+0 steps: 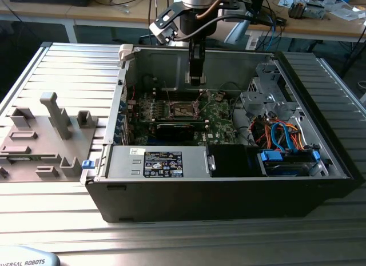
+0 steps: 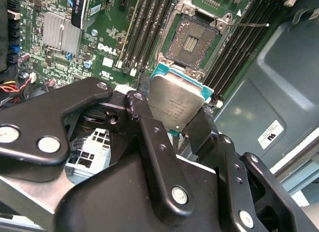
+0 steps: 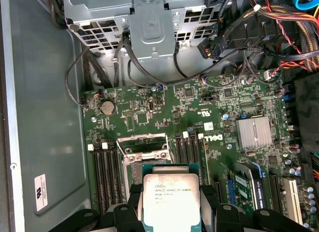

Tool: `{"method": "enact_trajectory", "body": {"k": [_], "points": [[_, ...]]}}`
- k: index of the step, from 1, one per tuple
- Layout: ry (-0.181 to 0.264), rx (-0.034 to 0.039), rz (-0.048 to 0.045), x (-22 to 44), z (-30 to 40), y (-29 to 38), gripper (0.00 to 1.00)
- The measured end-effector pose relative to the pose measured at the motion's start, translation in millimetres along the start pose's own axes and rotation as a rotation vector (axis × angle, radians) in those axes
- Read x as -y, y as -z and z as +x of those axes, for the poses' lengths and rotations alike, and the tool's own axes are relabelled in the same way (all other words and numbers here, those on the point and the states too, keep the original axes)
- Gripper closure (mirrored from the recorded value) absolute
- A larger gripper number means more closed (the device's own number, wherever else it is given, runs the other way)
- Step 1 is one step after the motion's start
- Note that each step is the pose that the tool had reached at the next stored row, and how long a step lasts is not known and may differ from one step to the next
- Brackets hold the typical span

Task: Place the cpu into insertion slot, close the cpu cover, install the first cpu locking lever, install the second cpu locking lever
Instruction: 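Place the cpu into insertion slot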

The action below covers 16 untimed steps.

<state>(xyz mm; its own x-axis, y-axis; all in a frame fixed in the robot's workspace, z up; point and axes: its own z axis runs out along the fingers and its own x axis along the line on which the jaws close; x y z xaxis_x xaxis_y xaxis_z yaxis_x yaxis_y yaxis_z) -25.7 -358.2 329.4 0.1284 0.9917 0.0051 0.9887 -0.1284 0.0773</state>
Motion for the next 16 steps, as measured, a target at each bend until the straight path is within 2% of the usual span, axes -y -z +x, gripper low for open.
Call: {"method": "enact_trajectory", "body": {"k": [11,14,16], "points": [[0.002,-0.0001,0.0000,0.1,0.0,-1.4,0.46],[0.051,-0.0042,0.0002,0.2,0.0,-1.9,0.46],[0.059,-0.0047,0.0003,0.2,0.0,-1.8,0.46]]}}
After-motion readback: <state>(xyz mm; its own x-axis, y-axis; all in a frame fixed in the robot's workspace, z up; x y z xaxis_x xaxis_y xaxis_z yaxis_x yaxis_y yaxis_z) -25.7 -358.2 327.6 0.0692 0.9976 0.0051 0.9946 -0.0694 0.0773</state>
